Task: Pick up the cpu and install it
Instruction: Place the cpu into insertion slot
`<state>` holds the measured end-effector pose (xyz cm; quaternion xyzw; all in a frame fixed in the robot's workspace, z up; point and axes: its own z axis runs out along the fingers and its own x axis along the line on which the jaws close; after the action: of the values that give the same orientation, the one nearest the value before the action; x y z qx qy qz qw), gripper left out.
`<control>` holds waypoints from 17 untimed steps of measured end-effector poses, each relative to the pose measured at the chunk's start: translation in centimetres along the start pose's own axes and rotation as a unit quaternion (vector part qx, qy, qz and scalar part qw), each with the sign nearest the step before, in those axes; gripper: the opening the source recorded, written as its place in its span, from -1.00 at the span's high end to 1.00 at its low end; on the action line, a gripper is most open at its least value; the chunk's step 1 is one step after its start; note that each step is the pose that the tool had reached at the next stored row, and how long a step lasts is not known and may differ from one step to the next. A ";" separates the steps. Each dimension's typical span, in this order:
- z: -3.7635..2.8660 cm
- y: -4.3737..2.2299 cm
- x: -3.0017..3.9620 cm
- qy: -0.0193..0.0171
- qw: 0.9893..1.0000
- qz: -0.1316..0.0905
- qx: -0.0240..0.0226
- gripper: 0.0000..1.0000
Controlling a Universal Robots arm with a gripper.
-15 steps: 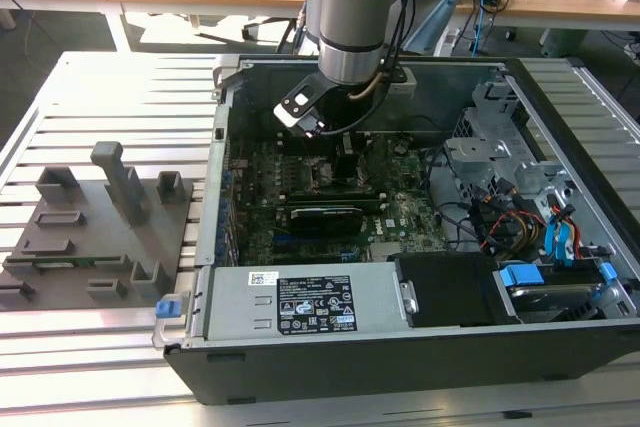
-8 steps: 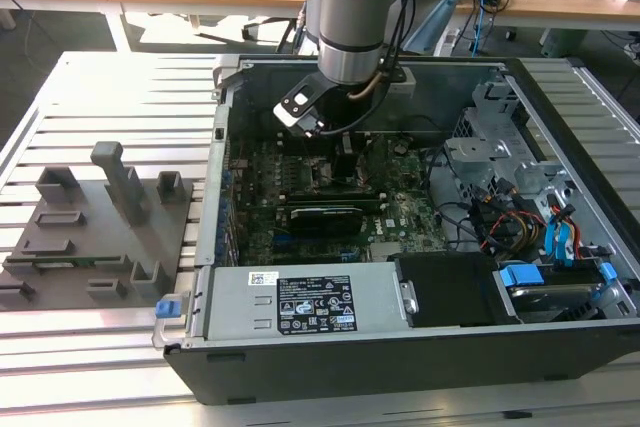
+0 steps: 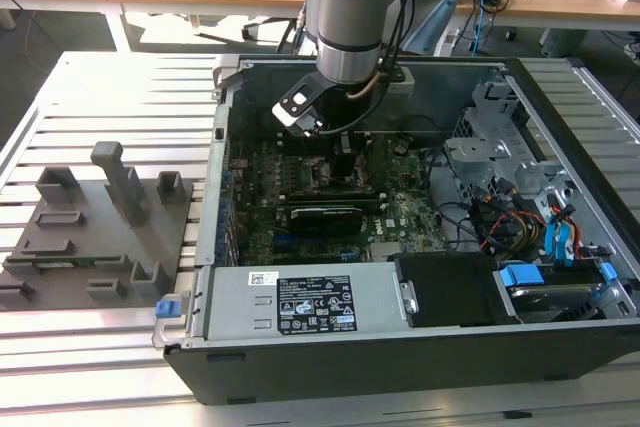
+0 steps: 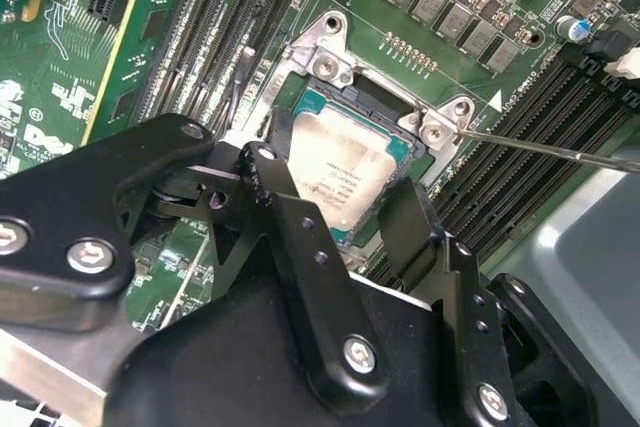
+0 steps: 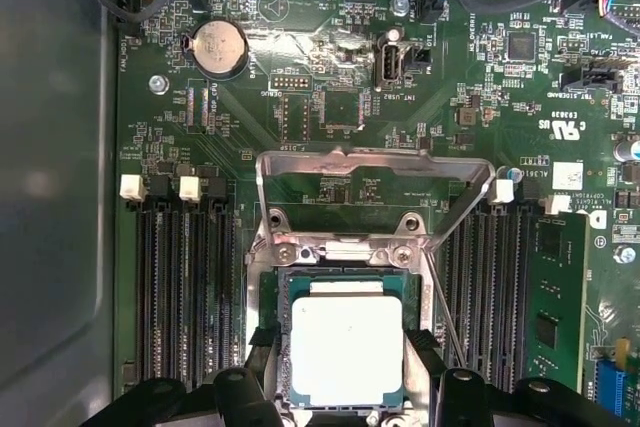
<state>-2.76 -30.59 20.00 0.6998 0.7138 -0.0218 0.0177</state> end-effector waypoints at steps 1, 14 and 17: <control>0.01 -0.01 0.02 0.000 1.000 0.000 0.000 -0.23; -0.76 -0.12 0.09 -0.002 1.000 0.000 0.000 -0.23; -1.07 -0.12 0.08 -0.003 1.000 0.000 0.000 -0.20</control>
<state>-2.88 -30.45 21.07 0.6998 0.7137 -0.0239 0.0198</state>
